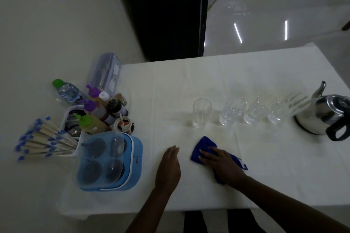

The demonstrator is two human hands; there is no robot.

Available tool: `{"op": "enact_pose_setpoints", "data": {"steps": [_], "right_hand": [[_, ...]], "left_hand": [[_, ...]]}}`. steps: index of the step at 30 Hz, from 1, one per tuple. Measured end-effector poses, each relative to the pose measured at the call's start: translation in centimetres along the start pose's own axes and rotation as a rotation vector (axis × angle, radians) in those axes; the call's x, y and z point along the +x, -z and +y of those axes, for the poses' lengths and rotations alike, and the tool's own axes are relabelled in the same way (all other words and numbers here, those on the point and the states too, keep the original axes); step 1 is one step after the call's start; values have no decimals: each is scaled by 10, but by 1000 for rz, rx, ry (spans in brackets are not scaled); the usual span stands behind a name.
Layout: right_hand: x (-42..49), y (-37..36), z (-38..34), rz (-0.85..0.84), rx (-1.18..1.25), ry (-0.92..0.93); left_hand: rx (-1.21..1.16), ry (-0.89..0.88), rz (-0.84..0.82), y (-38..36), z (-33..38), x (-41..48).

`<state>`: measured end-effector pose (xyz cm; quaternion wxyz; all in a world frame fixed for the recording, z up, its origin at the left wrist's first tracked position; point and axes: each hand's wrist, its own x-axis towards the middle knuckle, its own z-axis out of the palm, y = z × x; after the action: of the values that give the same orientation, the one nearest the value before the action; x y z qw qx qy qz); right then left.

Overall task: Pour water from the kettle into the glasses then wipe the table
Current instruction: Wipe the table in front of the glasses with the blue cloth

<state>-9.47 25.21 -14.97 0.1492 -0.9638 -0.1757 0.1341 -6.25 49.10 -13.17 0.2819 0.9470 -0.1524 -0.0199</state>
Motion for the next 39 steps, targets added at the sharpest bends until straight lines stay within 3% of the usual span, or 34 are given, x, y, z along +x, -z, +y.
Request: {"op": "enact_pose_setpoints", "data": {"steps": [7, 12, 14, 20, 22, 24, 26, 28, 35, 37, 39], "right_hand": [[29, 4, -52, 175, 203, -351], [-21, -26, -38, 78, 91, 4], [-31, -22, -14, 70, 40, 52], [19, 7, -39, 247, 275, -345], [24, 4, -59, 228, 322, -332], [10, -11, -69, 124, 305, -167], [-11, -24, -60, 82, 122, 87], [-24, -26, -35, 83, 17, 184], [13, 3, -38, 196, 220, -295], [11, 0, -47, 156, 238, -244], [-7, -12, -40, 79, 157, -80]], "left_hand": [[-8, 24, 0, 1, -2, -3], [-44, 17, 22, 4, -1, -10], [-44, 23, 18, 2, -1, -13], [-26, 12, 14, -1, 0, -17], [-28, 12, 11, 0, 4, -12], [-38, 26, -11, 0, 5, -8], [-52, 41, -22, 0, 5, -5], [-51, 35, -8, -2, 3, -4], [-21, 13, -23, -10, 6, -5], [-28, 13, -33, -13, 11, -3], [-41, 2, -44, -16, 14, -2]]}}
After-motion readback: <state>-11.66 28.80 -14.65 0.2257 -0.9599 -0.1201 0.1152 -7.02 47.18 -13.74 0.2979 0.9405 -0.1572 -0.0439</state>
